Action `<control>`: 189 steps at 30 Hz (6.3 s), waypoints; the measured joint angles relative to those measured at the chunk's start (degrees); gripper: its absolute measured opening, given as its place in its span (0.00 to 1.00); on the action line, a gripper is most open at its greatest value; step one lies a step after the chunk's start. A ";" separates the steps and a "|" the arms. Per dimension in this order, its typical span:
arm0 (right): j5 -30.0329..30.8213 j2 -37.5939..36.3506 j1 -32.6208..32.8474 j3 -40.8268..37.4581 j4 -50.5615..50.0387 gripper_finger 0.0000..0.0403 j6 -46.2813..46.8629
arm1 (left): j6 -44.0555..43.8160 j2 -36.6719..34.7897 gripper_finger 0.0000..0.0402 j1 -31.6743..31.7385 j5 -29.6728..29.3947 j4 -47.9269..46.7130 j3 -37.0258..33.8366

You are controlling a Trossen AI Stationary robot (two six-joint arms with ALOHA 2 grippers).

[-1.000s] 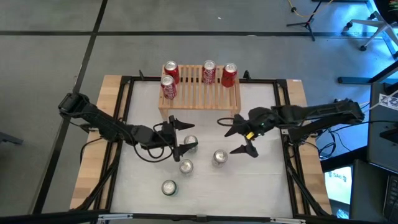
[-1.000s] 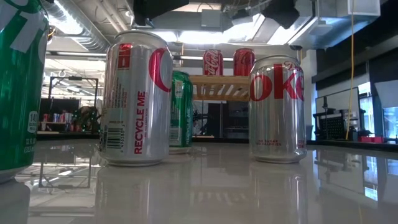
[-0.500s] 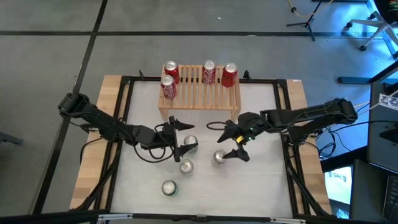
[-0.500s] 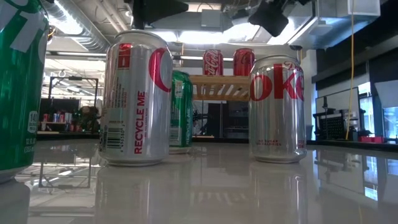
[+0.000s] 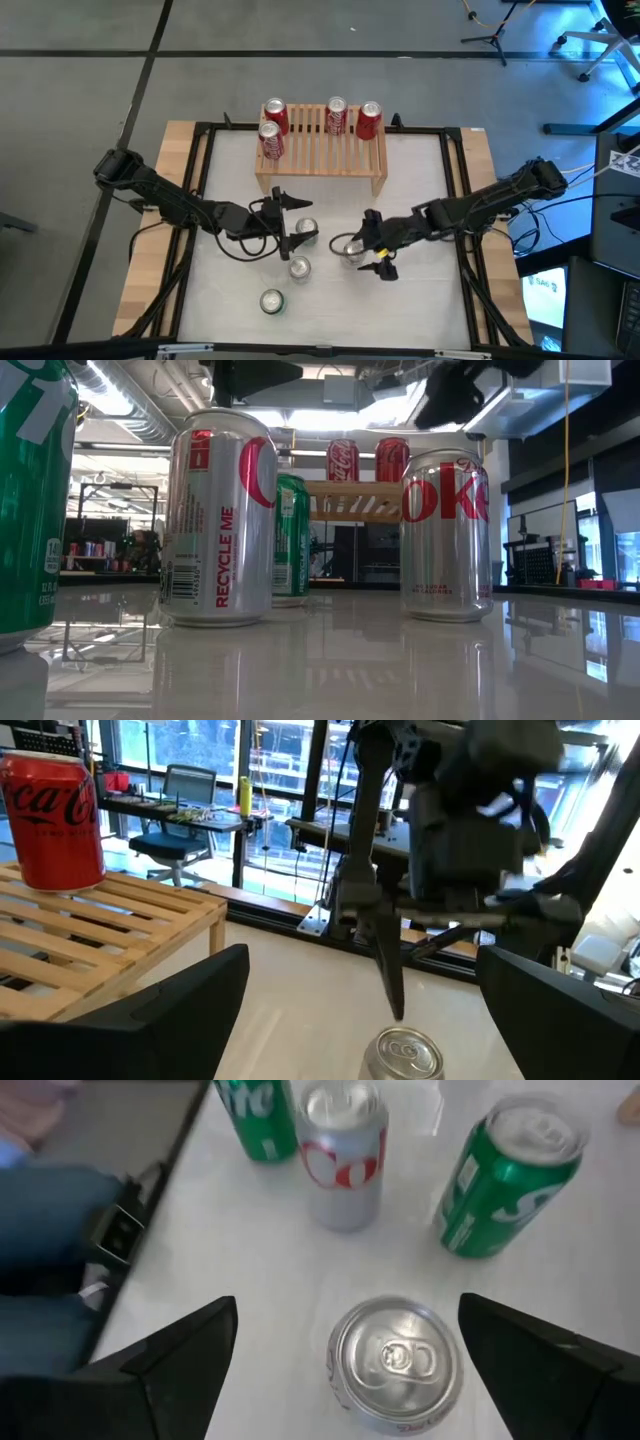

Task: Place canned beverage on shelf
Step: Put the right red silver soda can on the shelf

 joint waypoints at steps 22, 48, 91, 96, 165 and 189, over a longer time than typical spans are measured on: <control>3.49 10.84 0.22 -0.04 -2.80 0.93 -0.93 | -0.16 0.00 0.95 0.00 0.00 -0.25 0.00; 3.89 12.00 0.22 0.92 -2.59 0.78 1.20 | -0.14 0.00 0.95 0.00 0.00 -0.45 0.00; -2.27 10.74 -21.76 42.66 -43.03 0.74 -30.97 | -0.15 0.00 0.95 -0.02 -0.02 -0.49 0.00; -7.41 10.74 -29.45 42.66 -41.50 0.74 -36.66 | -0.15 0.00 0.95 -0.02 -0.02 -0.49 0.00; -19.29 19.58 -46.99 42.66 -30.76 0.78 -50.43 | -3.03 0.00 0.95 1.88 -1.29 -0.47 0.00; -9.39 19.74 -47.02 42.53 -30.94 0.96 -50.50 | -3.05 0.00 0.95 1.88 -1.29 -0.48 0.00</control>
